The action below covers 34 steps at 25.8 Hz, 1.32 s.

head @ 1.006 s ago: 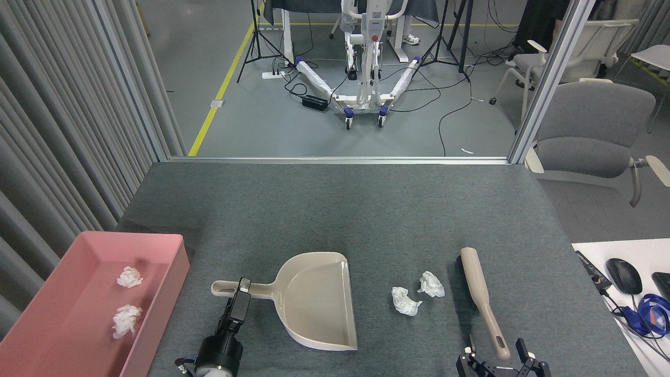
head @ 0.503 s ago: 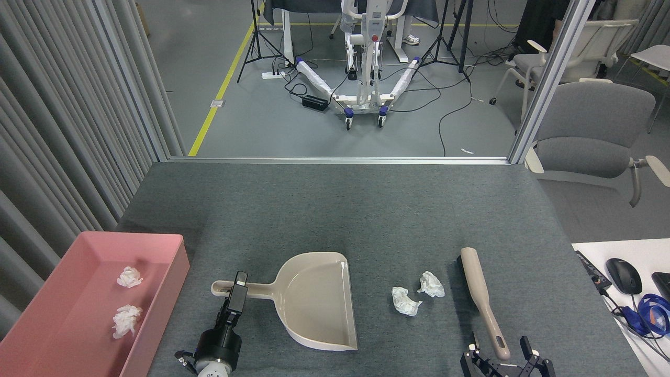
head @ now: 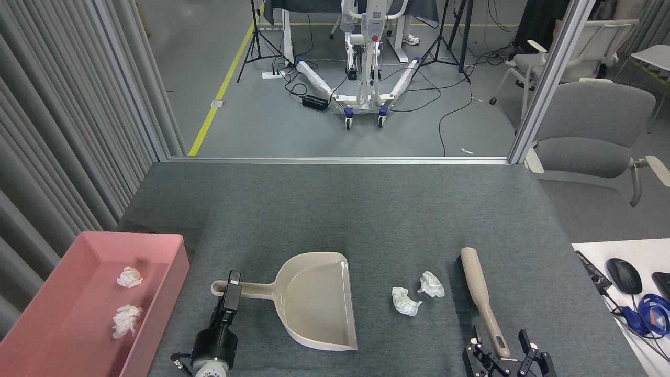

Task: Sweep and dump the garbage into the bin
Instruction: 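Grasp the beige brush handle with the right gripper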

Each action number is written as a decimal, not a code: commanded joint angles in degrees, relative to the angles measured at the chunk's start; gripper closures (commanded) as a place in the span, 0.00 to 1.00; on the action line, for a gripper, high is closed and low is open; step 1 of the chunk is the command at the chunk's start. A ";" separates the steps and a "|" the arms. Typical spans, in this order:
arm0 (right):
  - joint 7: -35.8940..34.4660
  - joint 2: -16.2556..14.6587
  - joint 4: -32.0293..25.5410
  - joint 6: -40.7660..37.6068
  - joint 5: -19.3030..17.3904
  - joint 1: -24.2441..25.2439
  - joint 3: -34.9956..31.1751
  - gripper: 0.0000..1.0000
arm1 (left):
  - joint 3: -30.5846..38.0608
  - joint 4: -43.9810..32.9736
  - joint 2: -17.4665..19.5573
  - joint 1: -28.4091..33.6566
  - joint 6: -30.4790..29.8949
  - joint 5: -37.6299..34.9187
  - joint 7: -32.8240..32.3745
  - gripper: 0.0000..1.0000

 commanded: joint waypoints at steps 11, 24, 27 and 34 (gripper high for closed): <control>-0.59 -0.38 1.76 -0.47 0.09 -1.16 0.13 0.42 | -0.09 -0.33 -0.06 0.61 0.06 -0.45 0.07 0.46; -0.68 -0.21 1.76 -2.58 0.18 -1.07 0.39 0.74 | -0.09 -0.60 0.38 0.69 -0.82 -0.18 1.30 0.85; -0.76 -0.21 1.76 -2.84 0.18 -1.07 0.39 0.79 | -0.09 -0.51 0.65 0.78 -1.26 -0.45 1.30 0.99; -1.11 -0.82 1.58 -3.98 0.18 -0.55 0.30 0.91 | -0.09 0.02 0.82 0.69 -1.17 -0.45 1.30 1.00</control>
